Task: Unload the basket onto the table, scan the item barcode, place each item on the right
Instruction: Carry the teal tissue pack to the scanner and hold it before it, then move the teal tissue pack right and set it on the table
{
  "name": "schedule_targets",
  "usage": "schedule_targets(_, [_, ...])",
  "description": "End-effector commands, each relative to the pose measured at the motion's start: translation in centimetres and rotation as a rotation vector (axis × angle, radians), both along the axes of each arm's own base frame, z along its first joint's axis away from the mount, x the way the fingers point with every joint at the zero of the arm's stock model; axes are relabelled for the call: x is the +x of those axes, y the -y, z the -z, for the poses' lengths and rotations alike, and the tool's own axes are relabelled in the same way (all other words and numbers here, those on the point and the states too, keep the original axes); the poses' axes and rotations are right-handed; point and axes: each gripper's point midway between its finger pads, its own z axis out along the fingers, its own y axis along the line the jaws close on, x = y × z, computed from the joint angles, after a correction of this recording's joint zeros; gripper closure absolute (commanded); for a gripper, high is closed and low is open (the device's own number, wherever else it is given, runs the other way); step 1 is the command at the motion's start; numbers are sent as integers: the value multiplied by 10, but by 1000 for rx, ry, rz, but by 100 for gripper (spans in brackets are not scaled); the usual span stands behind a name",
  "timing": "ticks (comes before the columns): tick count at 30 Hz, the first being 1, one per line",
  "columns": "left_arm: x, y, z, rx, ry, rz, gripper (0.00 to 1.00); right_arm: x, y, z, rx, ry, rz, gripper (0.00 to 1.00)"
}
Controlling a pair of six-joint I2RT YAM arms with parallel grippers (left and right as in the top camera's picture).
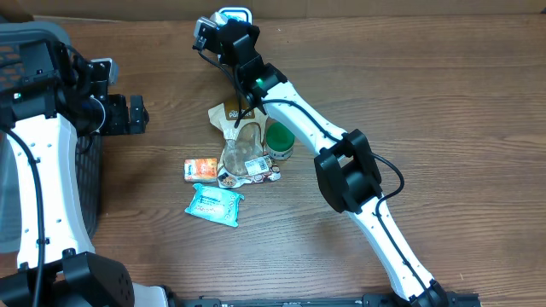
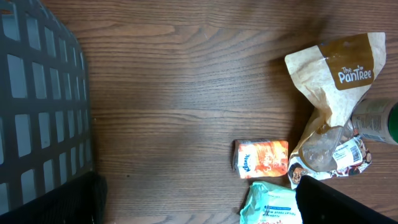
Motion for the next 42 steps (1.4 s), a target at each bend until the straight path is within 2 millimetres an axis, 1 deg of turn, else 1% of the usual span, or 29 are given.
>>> schedule_targets(1, [4,-3,-3,13,12,12,0,1,14,-57,88,41,35,96])
schedule_targets(4, [4,-3,-3,13,12,12,0,-5,22,-72,112,9,54,96])
schedule_targets(5, [4,-3,-3,13,12,12,0,-8,26,-82,144,-4,67,96])
schedule_targets(8, [4,-3,-3,13,12,12,0,-24,33,-121,240,-35,78,96])
schedule_targets(10, [4,-3,-3,13,12,12,0,-39,38,-150,311,-63,73,96])
schedule_targets(12, [4,-3,-3,13,12,12,0,-61,45,-182,424,-122,62,96])
schedule_targets(13, [4,-3,-3,13,12,12,0,-71,48,-193,469,-152,58,96])
schedule_targets(15, [4,-3,-3,13,12,12,0,-97,59,-215,589,-254,57,96])
schedule_targets(16, [4,-3,-3,13,12,12,0,-113,70,-227,670,-321,77,96])
schedule_targets(17, [4,-3,-3,13,12,12,0,-122,79,-232,722,-364,102,96])
schedule_targets(18, [4,-3,-3,13,12,12,1,-134,93,-238,794,-424,146,96])
schedule_targets(20, [4,-3,-3,13,12,12,0,-156,119,-241,883,-535,222,96])
schedule_targets(22, [4,-3,-3,13,12,12,1,-178,144,-236,939,-661,292,96])
schedule_targets(24, [4,-3,-3,13,12,12,0,-196,166,-224,960,-791,344,96])
schedule_targets(26, [4,-3,-3,13,12,12,1,-207,188,-210,968,-892,407,96])
schedule_targets(28, [4,-3,-3,13,12,12,0,-213,212,-189,976,-979,506,96])
schedule_targets(31, [4,-3,-3,13,12,12,0,-215,242,-156,978,-1068,632,96])
schedule_targets(35, [4,-3,-3,13,12,12,0,-213,274,-102,988,-1152,798,96])
schedule_targets(40, [4,-3,-3,13,12,12,0,-217,307,-30,1023,-1227,969,96])
schedule_targets(42, [4,-3,-3,13,12,12,1,-218,319,-6,1048,-1234,1020,96])
